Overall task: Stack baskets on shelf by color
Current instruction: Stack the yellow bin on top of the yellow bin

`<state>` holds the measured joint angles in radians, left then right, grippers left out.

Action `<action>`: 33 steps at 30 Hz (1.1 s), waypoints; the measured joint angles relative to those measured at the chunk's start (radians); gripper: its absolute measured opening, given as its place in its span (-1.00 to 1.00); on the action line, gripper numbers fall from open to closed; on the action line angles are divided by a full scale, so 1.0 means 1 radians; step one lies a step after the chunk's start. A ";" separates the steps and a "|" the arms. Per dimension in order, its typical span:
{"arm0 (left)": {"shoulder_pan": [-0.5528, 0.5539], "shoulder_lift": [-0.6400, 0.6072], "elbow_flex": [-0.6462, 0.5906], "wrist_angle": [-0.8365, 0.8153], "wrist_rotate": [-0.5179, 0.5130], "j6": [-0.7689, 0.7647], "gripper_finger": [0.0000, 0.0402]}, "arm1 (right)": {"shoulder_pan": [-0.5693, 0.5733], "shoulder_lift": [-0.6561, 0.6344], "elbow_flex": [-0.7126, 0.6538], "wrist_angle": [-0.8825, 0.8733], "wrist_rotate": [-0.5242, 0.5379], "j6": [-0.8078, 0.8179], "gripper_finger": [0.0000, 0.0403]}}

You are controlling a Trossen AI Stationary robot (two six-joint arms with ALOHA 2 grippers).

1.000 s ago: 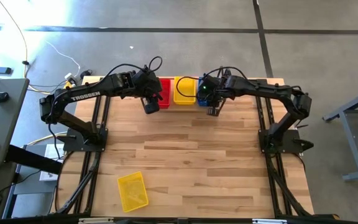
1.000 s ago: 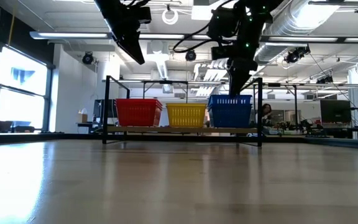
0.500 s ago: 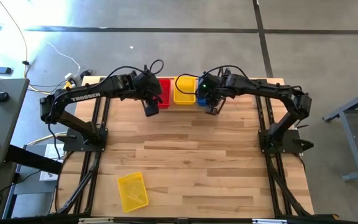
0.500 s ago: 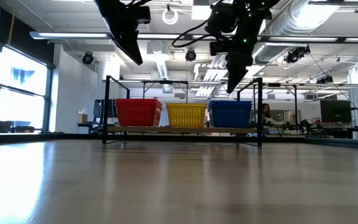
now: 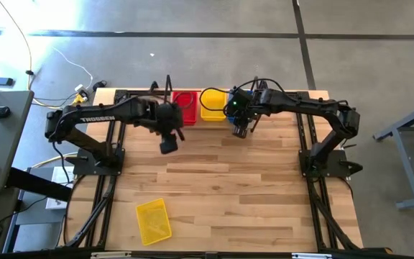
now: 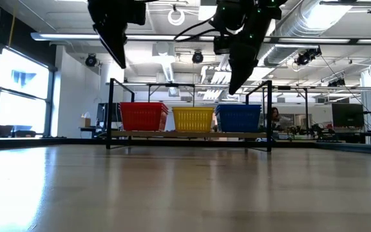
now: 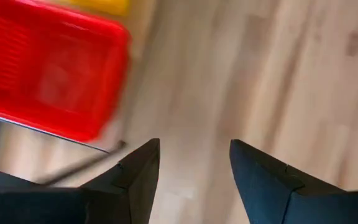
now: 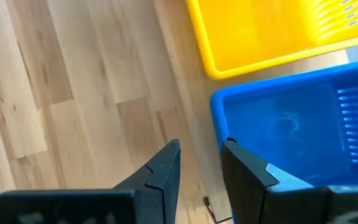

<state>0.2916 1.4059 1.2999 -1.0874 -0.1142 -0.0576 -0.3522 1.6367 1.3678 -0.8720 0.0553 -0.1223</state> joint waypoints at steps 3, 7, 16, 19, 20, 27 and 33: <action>-0.060 0.000 0.000 -0.030 0.015 -0.066 -0.08 | 0.020 0.000 0.000 0.001 0.012 0.025 -0.49; -0.148 0.000 0.000 -0.050 0.025 -0.131 -0.08 | 0.044 0.000 0.000 0.001 0.014 0.074 -0.49; -0.383 0.000 -0.001 -0.084 0.028 -0.310 -0.08 | 0.118 0.000 0.000 -0.037 0.038 0.198 -0.49; -0.466 0.000 -0.001 -0.084 0.027 -0.382 -0.08 | 0.151 0.000 0.000 -0.045 0.049 0.253 -0.49; -0.493 0.000 -0.001 -0.084 0.027 -0.404 -0.08 | 0.162 0.000 0.000 -0.046 0.048 0.273 -0.49; -0.698 0.000 -0.001 -0.079 0.021 -0.624 -0.08 | 0.262 0.000 0.000 -0.057 0.047 0.423 -0.49; -0.868 0.006 -0.001 -0.013 -0.022 -0.825 -0.08 | 0.367 0.000 0.000 -0.059 0.046 0.544 -0.49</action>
<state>-0.5768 1.4115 1.2987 -1.0999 -0.1361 -0.8831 0.0145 1.6367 1.3674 -0.9314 0.1013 0.4214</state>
